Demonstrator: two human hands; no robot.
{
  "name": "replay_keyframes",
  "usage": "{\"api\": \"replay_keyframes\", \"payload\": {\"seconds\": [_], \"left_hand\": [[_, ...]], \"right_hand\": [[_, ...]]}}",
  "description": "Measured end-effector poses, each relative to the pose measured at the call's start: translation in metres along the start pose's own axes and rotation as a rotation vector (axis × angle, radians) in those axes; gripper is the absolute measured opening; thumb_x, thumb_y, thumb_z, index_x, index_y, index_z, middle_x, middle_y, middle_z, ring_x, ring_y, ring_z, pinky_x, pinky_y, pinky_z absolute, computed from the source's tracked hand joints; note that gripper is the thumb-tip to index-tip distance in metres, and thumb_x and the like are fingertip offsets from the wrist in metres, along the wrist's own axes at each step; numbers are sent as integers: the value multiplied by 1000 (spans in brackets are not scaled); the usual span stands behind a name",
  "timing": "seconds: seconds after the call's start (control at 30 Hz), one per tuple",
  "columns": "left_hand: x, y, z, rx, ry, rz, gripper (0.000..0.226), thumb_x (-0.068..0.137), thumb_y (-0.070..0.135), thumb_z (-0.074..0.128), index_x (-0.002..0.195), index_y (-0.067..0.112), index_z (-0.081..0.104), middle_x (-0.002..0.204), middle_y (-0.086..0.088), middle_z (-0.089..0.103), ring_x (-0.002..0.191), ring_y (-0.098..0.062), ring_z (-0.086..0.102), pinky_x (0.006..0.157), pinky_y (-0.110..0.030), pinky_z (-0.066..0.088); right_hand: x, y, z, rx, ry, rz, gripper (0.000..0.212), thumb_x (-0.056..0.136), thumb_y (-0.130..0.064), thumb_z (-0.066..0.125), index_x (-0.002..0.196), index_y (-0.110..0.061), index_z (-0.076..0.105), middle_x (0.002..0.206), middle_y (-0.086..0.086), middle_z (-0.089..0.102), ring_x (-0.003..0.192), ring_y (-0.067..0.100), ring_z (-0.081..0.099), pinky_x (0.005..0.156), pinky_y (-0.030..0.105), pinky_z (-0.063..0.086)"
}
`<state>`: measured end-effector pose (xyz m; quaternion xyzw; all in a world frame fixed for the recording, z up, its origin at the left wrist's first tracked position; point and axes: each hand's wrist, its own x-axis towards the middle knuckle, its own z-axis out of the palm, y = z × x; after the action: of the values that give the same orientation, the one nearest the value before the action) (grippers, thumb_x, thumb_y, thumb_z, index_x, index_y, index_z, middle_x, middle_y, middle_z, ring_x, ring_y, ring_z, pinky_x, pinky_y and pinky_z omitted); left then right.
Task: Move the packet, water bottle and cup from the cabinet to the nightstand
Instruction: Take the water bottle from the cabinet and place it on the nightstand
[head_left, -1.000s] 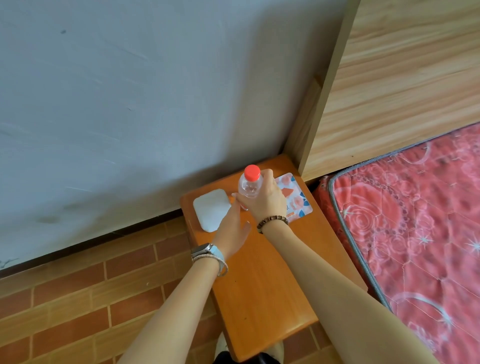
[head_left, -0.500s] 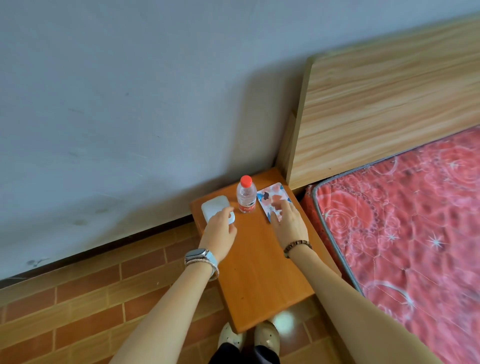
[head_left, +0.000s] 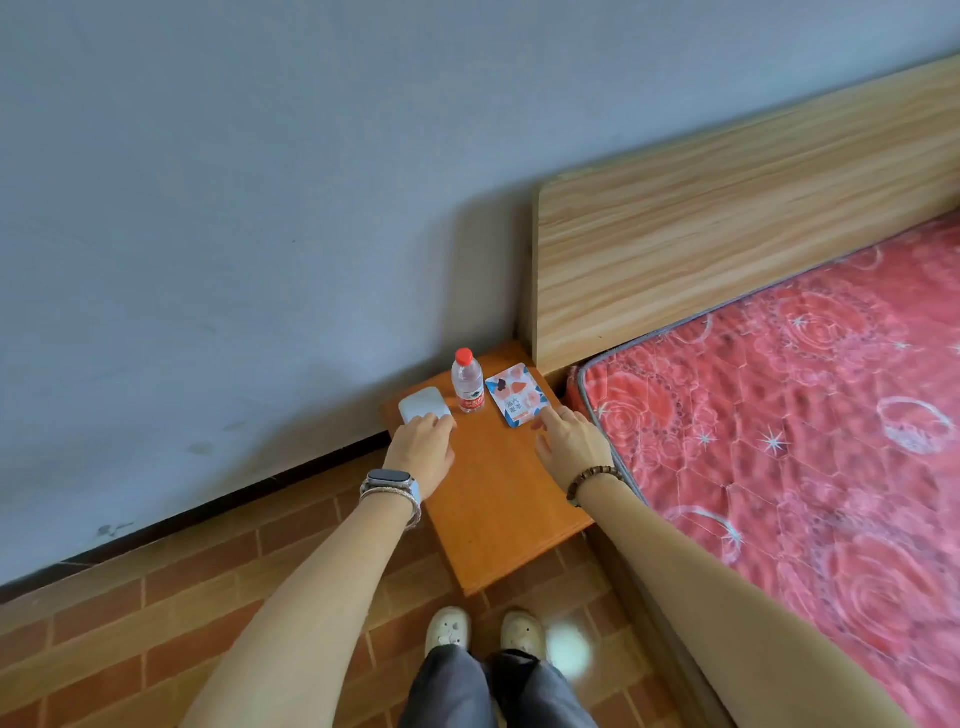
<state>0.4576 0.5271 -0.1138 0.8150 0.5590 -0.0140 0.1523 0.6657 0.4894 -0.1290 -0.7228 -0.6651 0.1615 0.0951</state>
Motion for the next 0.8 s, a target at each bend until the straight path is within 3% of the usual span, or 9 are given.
{"api": "replay_keyframes", "payload": {"seconds": [0.13, 0.4, 0.53, 0.73, 0.8], "left_hand": [[-5, 4, -6, -1, -10, 39, 32, 93, 19, 53, 126, 16, 52, 115, -6, 60, 96, -20, 60, 76, -27, 50], [17, -2, -11, -17, -54, 183, 30, 91, 19, 58, 121, 19, 53, 113, -3, 60, 97, -19, 60, 80, -28, 55], [26, 5, -15, 22, -39, 361, 31, 92, 18, 55, 123, 17, 52, 115, -5, 61, 93, -18, 61, 75, -28, 57], [31, 28, -11, 146, -91, 691, 32, 90, 9, 50, 121, 9, 54, 121, -11, 57, 114, -28, 51, 97, -37, 42], [23, 45, -6, 164, -82, 806, 30, 87, 8, 51, 116, 10, 57, 115, -11, 59, 109, -27, 53, 94, -37, 43]], "right_hand": [[-21, -3, -7, -31, 27, 54, 22, 95, -22, 46, 112, -19, 59, 112, 2, 62, 99, 23, 59, 75, 33, 47], [-42, -16, -24, -16, 151, 301, 23, 96, -19, 45, 115, -18, 57, 111, 3, 63, 97, 24, 60, 71, 31, 44], [-59, -31, -30, -22, 236, 427, 21, 95, -17, 46, 112, -17, 58, 107, 4, 64, 91, 25, 61, 64, 28, 37], [-122, -48, -26, -4, 333, 726, 20, 94, -15, 48, 112, -14, 57, 106, 6, 65, 92, 26, 60, 65, 31, 43], [-157, -46, -24, 15, 354, 853, 22, 93, -14, 48, 113, -14, 56, 108, 6, 64, 92, 27, 60, 66, 30, 40]]}}
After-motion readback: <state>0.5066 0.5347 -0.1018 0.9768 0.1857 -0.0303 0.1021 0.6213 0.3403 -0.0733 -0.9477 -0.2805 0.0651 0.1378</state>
